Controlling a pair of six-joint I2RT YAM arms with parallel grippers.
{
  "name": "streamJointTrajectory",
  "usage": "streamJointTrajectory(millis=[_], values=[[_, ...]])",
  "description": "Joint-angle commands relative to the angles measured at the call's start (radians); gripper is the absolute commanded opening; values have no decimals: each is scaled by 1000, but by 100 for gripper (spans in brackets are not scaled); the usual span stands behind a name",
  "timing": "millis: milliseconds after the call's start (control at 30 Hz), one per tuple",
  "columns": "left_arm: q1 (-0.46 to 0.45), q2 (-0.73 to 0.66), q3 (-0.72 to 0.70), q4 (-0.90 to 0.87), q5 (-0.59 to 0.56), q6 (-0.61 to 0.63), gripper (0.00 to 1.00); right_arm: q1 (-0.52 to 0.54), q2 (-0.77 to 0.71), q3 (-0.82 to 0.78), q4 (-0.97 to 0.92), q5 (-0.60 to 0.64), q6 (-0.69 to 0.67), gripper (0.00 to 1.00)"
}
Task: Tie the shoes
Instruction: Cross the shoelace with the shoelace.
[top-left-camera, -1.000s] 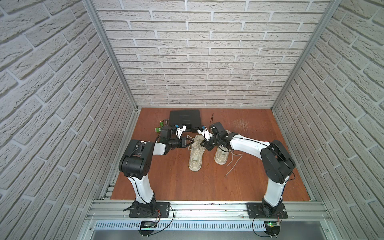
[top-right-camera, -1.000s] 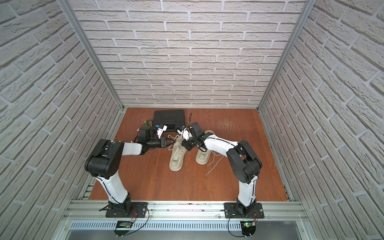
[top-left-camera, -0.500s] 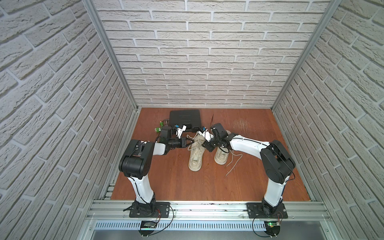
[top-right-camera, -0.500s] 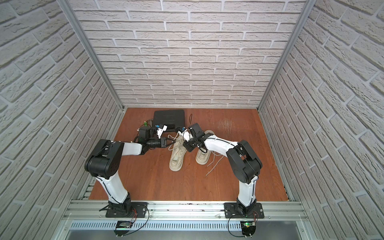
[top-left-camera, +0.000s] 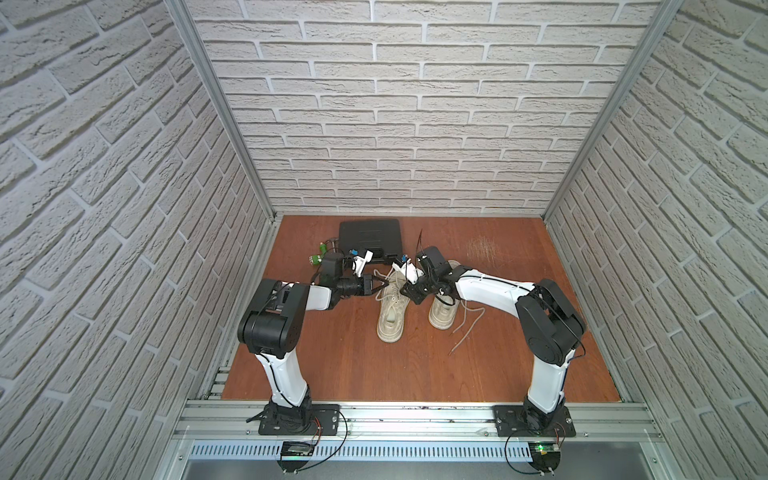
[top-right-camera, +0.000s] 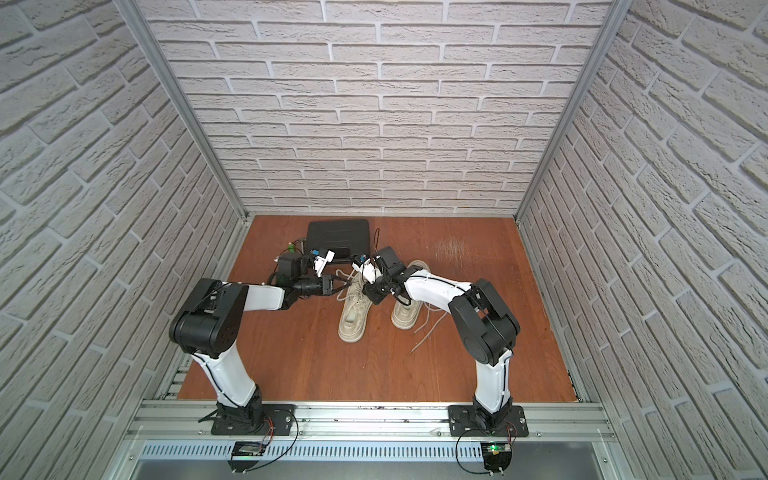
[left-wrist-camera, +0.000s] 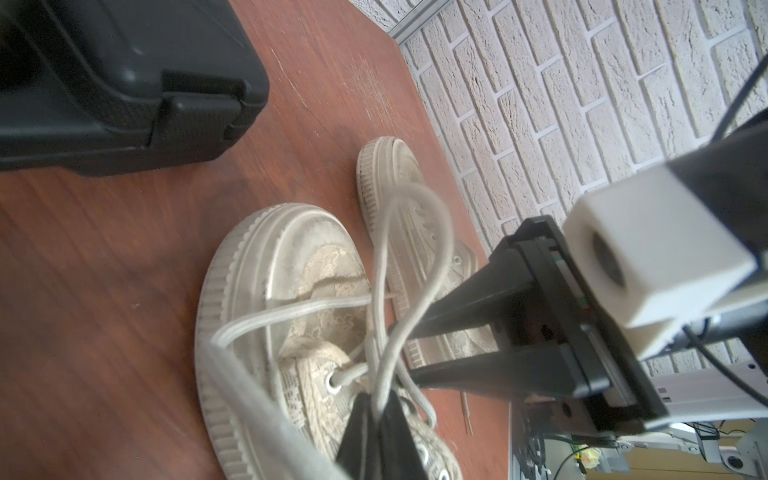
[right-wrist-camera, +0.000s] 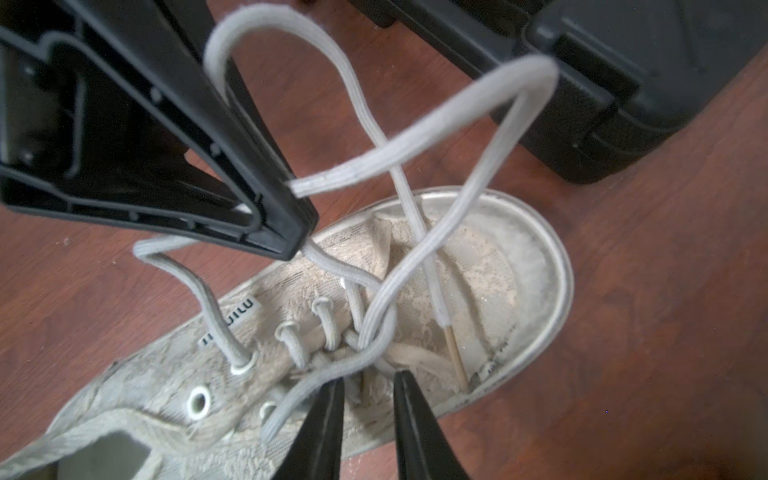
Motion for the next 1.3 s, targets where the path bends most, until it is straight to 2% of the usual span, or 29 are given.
streamJointTrajectory(millis=[0,333,467,500,900,1000,1267], values=[[-5,-14,4,44,-3,4,0,12,12,32,4,-14,-13,26],[-5,-15,7,42,-3,4,0,12,-1,-17,3,8,-9,16],[-5,-18,5,40,-3,6,0,12,8,-14,-6,4,-5,3],[-5,-17,5,40,-3,6,0,12,3,-17,-7,12,-3,3],[-16,-19,8,42,2,8,0,-4,-143,-94,-79,151,10,3],[-22,-15,14,42,2,8,0,-3,-155,-103,-58,94,8,3],[-17,-8,18,18,-46,3,0,-2,-82,-29,-53,20,-4,24]])
